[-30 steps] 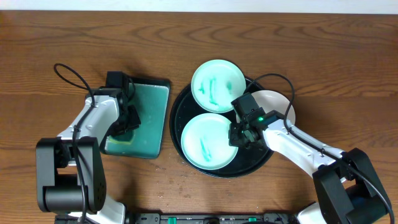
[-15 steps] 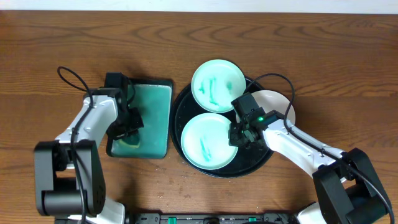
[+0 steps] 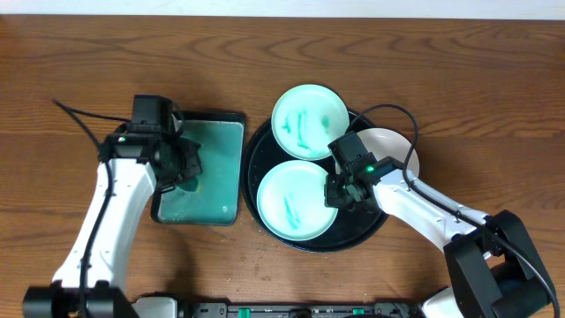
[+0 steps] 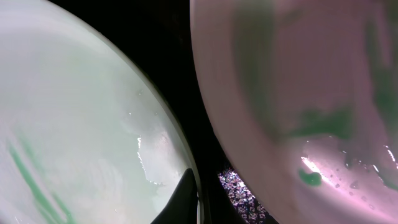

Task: Clean dirty plates on tray and stack at the side
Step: 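Lift the sponge with the left gripper toward the white plate, then scrub the white plate with the sponge while the right gripper holds it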

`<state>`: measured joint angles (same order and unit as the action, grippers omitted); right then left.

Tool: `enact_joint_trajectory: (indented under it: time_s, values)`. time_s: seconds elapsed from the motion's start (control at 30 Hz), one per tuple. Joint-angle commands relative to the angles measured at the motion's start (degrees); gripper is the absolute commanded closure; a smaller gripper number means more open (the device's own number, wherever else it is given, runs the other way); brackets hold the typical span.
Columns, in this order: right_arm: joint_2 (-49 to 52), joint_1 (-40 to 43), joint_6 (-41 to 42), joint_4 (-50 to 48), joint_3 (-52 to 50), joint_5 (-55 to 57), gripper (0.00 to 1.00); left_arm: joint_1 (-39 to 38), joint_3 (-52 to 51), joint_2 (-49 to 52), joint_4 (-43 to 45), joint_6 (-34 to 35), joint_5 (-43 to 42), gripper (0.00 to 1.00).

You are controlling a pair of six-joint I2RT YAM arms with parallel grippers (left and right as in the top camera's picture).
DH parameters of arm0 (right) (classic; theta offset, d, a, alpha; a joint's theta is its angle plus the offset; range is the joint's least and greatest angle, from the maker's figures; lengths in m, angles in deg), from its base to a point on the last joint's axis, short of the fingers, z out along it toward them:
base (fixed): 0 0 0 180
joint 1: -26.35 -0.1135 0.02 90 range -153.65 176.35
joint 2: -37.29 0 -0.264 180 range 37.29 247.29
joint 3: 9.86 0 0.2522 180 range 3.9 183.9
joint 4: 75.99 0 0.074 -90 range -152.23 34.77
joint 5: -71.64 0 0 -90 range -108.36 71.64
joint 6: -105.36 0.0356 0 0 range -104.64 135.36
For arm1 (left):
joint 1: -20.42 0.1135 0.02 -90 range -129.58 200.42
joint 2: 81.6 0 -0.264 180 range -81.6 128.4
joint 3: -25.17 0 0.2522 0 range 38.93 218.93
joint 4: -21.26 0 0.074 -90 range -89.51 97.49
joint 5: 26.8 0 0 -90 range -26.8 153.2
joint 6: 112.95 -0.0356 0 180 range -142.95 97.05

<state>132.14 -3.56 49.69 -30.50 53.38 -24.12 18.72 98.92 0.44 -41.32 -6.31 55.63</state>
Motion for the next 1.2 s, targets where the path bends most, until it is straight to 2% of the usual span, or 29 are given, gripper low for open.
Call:
enact_joint_trajectory:
  time_s: [0.0,0.17,0.27,0.4,0.63,0.7,0.8,1.0,1.1,1.17]
  values:
    - [0.02,0.57,1.66,-0.39,0.0,1.22,0.99,-1.05,-0.5,1.64,-0.63,-0.48,0.15,0.93]
    - [0.02,0.57,1.66,-0.28,0.0,1.25,0.99,-6.23,3.91,0.07,-5.51,-0.31,-1.29,0.93]
    - [0.02,0.57,1.66,-0.68,0.0,1.25,0.99,-11.72,4.48,-0.63,-5.09,0.37,-6.93,0.93]
    - [0.02,0.57,1.92,-0.68,0.0,1.22,0.99,-20.72,3.06,0.42,-1.79,6.91,-9.35,0.93]
    - [0.02,0.57,2.05,-0.66,0.0,1.22,0.99,-32.52,1.09,7.04,5.79,23.85,-9.66,0.93]
    - [0.02,0.57,2.05,-0.68,0.0,1.22,0.99,-34.21,1.09,9.44,8.02,27.12,-11.69,0.93]
    - [0.02,0.57,2.08,-0.66,0.0,1.22,0.99,-36.85,1.09,13.84,13.22,27.63,-15.89,0.93]
    - [0.02,0.57,2.08,-0.63,0.0,1.2,0.99,-39.52,1.09,22.6,15.96,28.48,-15.98,0.93]
    - [0.02,0.57,2.12,-0.68,0.0,1.2,0.99,-38.91,1.09,24.65,14.47,28.55,-13.53,0.93]
    - [0.02,0.57,2.12,-0.68,0.0,1.2,0.99,-38.4,1.09,24.81,10.95,29.99,-6.99,0.93]
